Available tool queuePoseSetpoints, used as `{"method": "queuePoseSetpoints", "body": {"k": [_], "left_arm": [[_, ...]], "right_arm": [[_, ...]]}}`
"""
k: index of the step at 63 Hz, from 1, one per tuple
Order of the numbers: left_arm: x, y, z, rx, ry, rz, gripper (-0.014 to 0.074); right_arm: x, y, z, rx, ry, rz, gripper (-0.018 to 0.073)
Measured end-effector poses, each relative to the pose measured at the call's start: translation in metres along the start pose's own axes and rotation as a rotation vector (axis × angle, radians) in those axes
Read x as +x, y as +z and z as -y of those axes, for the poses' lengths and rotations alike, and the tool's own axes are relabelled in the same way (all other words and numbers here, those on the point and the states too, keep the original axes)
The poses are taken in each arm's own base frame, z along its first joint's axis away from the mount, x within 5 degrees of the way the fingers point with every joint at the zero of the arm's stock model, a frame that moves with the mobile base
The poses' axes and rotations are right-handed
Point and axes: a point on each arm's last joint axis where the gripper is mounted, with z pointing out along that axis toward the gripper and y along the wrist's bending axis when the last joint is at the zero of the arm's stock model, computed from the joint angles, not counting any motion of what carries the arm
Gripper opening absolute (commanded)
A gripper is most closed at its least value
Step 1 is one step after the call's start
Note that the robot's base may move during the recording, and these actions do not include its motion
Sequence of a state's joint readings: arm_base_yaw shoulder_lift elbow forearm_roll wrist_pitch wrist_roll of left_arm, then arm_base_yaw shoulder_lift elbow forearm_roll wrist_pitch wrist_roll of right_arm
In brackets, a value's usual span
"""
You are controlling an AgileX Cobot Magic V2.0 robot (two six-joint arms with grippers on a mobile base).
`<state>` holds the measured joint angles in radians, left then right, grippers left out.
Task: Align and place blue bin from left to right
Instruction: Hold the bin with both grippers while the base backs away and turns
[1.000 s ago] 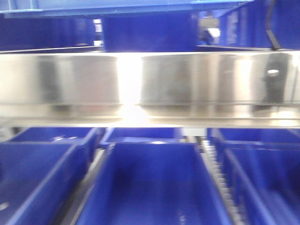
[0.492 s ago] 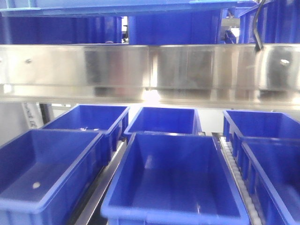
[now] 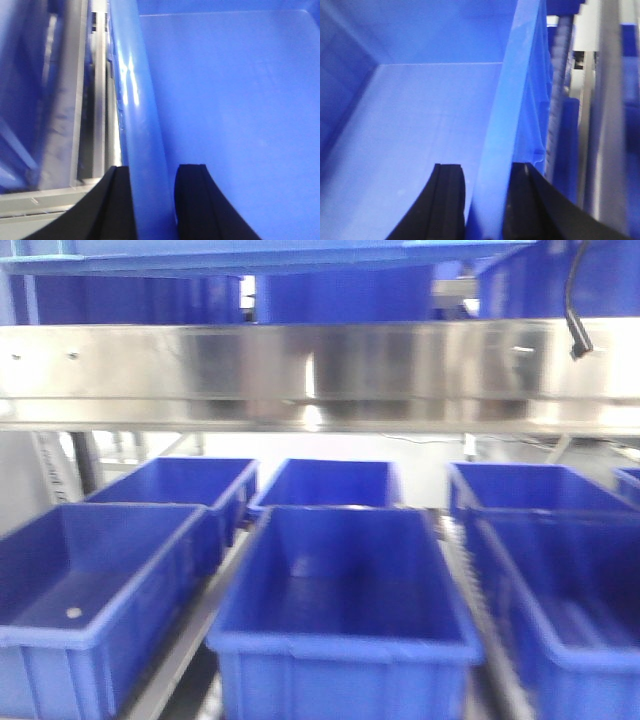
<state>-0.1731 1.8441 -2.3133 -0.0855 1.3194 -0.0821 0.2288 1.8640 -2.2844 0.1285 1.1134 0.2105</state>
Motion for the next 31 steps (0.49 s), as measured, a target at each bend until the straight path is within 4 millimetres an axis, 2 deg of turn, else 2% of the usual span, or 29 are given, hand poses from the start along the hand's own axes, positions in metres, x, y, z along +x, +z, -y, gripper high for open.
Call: {"method": "queuePoseSetpoints", "body": {"k": [31], "left_arm": [[0.0000, 0.0000, -0.0001, -0.001, 0.000, 0.000, -0.0111]], "right_arm": [[0.0000, 0.0000, 0.0000, 0.000, 0.000, 0.000, -0.0154]]}}
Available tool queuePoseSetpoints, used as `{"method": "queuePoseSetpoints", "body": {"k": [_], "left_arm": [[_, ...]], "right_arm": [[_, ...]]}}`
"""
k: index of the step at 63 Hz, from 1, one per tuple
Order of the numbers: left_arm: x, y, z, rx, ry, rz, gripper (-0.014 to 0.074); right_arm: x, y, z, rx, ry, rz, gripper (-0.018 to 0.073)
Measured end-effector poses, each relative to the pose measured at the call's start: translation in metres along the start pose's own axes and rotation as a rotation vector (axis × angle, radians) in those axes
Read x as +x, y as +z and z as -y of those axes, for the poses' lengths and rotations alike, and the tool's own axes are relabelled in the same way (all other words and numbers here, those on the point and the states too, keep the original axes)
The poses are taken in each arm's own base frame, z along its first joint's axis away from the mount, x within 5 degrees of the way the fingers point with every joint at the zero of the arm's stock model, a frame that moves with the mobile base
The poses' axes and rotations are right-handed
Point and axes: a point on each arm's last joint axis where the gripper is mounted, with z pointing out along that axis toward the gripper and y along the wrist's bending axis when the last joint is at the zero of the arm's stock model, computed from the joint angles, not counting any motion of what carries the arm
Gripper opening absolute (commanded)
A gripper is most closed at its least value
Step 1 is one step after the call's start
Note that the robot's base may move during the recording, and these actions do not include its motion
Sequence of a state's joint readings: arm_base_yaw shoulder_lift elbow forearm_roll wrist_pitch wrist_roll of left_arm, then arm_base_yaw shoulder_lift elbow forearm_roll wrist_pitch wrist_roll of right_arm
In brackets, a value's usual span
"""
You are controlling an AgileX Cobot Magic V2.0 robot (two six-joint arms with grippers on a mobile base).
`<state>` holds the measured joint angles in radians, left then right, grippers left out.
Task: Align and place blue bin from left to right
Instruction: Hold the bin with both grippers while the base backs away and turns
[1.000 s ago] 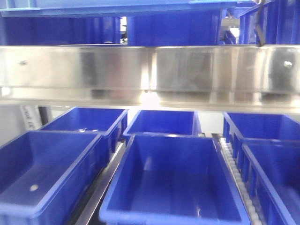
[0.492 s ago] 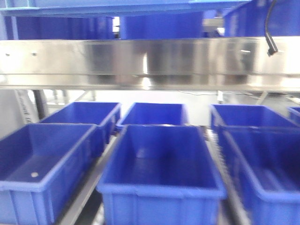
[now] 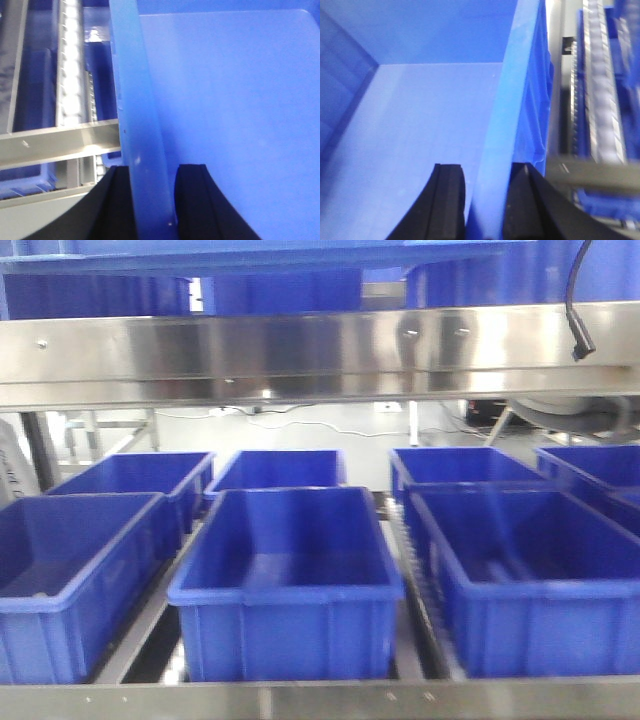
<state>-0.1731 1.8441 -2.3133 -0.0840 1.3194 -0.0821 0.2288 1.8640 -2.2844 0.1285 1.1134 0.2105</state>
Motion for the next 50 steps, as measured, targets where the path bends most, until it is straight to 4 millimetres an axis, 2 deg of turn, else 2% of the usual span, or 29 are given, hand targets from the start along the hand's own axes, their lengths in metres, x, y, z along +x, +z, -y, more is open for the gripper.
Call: {"method": "queuePoseSetpoints", "body": {"k": [50], "left_arm": [[0.0000, -0.0008, 0.0001, 0.000, 0.000, 0.002, -0.0111]], "right_arm": [[0.0000, 0.0000, -0.0001, -0.001, 0.001, 0.000, -0.0154]]}}
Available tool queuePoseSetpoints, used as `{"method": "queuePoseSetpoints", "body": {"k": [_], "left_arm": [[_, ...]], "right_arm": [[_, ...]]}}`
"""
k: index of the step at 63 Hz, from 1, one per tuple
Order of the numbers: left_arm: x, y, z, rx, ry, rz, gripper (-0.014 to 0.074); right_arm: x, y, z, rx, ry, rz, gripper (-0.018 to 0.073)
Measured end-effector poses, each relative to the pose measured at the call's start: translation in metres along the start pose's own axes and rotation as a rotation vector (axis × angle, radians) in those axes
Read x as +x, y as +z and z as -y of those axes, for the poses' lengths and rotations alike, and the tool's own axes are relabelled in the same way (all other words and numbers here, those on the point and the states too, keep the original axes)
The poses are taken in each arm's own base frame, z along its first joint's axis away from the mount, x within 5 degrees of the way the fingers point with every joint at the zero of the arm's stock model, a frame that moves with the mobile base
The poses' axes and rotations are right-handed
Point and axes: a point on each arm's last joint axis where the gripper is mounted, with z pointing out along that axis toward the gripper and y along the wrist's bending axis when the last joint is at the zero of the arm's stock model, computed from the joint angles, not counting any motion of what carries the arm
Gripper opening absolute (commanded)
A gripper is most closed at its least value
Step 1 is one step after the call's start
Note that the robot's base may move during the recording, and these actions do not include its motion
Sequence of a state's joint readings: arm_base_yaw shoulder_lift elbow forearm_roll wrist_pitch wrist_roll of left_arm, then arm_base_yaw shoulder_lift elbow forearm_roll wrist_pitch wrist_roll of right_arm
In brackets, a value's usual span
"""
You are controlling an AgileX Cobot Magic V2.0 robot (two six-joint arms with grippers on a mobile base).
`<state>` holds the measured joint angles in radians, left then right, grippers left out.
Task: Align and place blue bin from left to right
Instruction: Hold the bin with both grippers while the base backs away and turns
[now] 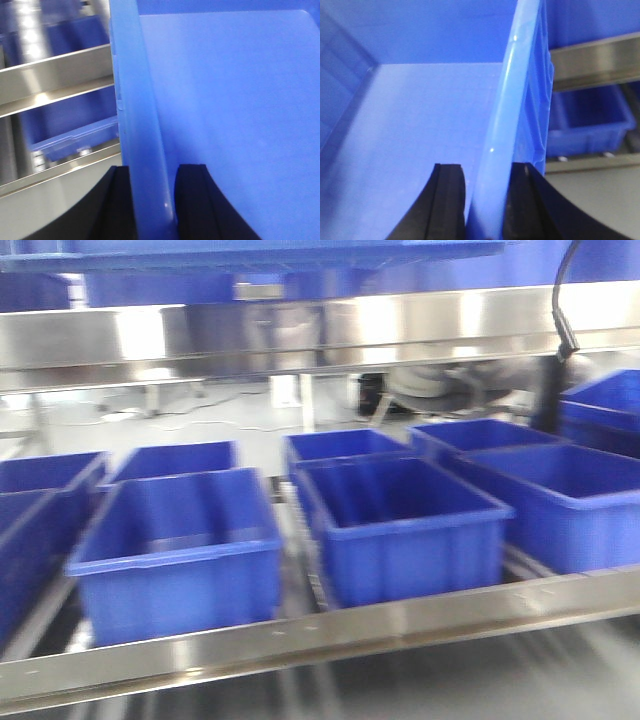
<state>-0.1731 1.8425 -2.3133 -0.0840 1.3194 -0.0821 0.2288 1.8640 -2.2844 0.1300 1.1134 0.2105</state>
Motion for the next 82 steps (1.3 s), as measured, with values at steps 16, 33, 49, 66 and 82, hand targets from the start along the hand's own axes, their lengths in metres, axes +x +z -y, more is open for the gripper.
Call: {"method": "queuePoseSetpoints", "body": {"k": [16, 33, 49, 66, 82], "left_arm": [[0.0000, 0.0000, 0.0000, 0.000, 0.000, 0.000, -0.0111], [0.0000, 0.0000, 0.0000, 0.000, 0.000, 0.000, -0.0111], [0.0000, 0.0000, 0.0000, 0.000, 0.000, 0.000, -0.0111], [0.0000, 0.0000, 0.0000, 0.000, 0.000, 0.000, -0.0111], [0.0000, 0.0000, 0.0000, 0.000, 0.000, 0.000, -0.0111]], "right_arm": [[0.0000, 0.0000, 0.0000, -0.001, 0.000, 0.000, -0.0154], [0.0000, 0.0000, 0.0000, -0.001, 0.000, 0.000, -0.0154], [0.0000, 0.0000, 0.0000, -0.001, 0.000, 0.000, -0.0154], [0.0000, 0.0000, 0.0000, -0.001, 0.000, 0.000, -0.0154], [0.0000, 0.0000, 0.0000, -0.001, 0.000, 0.000, -0.0154]]}}
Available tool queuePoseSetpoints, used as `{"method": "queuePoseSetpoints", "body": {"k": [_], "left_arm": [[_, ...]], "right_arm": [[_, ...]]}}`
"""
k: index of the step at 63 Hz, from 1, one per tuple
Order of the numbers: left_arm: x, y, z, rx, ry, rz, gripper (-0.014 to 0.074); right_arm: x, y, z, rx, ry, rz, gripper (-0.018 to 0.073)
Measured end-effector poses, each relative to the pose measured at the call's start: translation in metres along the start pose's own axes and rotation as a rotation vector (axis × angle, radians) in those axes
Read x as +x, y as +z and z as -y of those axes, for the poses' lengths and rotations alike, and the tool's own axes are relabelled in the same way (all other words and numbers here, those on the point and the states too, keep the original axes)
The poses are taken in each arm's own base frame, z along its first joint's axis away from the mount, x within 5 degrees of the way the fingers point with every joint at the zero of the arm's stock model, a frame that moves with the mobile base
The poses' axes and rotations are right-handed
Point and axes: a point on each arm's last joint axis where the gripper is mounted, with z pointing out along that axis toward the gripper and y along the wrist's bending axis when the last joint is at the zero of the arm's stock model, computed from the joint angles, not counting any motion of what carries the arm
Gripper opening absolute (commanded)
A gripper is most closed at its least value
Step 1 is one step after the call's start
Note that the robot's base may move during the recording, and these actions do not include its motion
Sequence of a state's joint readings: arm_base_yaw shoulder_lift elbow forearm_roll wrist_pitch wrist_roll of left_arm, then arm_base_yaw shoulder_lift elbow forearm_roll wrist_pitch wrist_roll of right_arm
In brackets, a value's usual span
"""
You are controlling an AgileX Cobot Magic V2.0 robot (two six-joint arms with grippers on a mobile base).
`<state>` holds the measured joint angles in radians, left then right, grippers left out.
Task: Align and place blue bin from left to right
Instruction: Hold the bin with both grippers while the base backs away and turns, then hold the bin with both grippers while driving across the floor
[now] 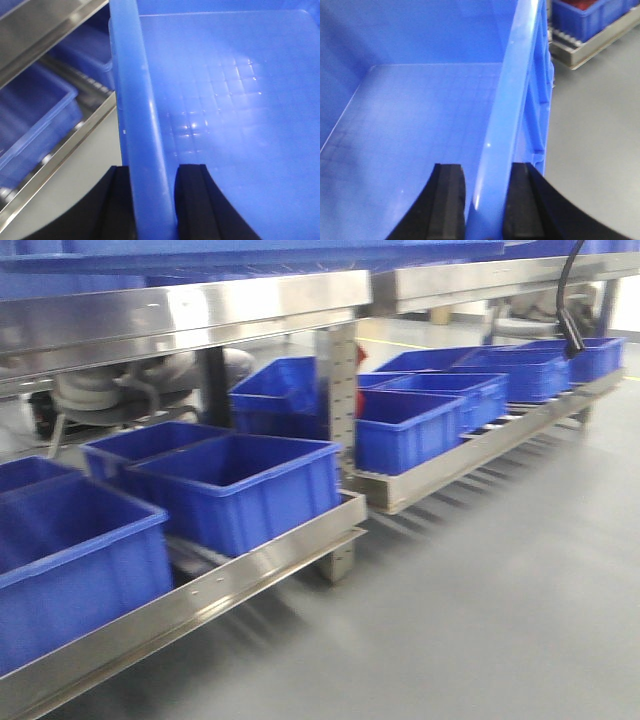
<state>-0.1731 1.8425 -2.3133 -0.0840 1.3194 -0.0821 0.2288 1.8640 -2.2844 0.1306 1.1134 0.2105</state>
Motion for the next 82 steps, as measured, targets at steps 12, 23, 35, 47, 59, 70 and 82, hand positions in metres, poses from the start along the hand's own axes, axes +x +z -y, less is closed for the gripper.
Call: {"method": "queuePoseSetpoints", "body": {"k": [12, 23, 35, 47, 59, 70, 82], "left_arm": [[0.0000, 0.0000, 0.0000, 0.000, 0.000, 0.000, -0.0111], [0.0000, 0.0000, 0.0000, 0.000, 0.000, 0.000, -0.0111], [0.0000, 0.0000, 0.0000, 0.000, 0.000, 0.000, -0.0111], [0.0000, 0.0000, 0.0000, 0.000, 0.000, 0.000, -0.0111], [0.0000, 0.0000, 0.0000, 0.000, 0.000, 0.000, -0.0111], [0.0000, 0.0000, 0.0000, 0.000, 0.000, 0.000, -0.0111], [-0.0002, 0.0000, 0.0000, 0.000, 0.000, 0.002, -0.0111]], "right_arm": [[0.0000, 0.0000, 0.0000, 0.000, 0.000, 0.000, -0.0154], [0.0000, 0.0000, 0.0000, 0.000, 0.000, 0.000, -0.0154], [0.0000, 0.0000, 0.0000, 0.000, 0.000, 0.000, -0.0154], [0.0000, 0.0000, 0.0000, 0.000, 0.000, 0.000, -0.0154], [0.0000, 0.0000, 0.0000, 0.000, 0.000, 0.000, -0.0154], [-0.0002, 0.0000, 0.0000, 0.000, 0.000, 0.002, -0.0154], [-0.0002, 0.0000, 0.0000, 0.000, 0.000, 0.002, -0.0154]]}}
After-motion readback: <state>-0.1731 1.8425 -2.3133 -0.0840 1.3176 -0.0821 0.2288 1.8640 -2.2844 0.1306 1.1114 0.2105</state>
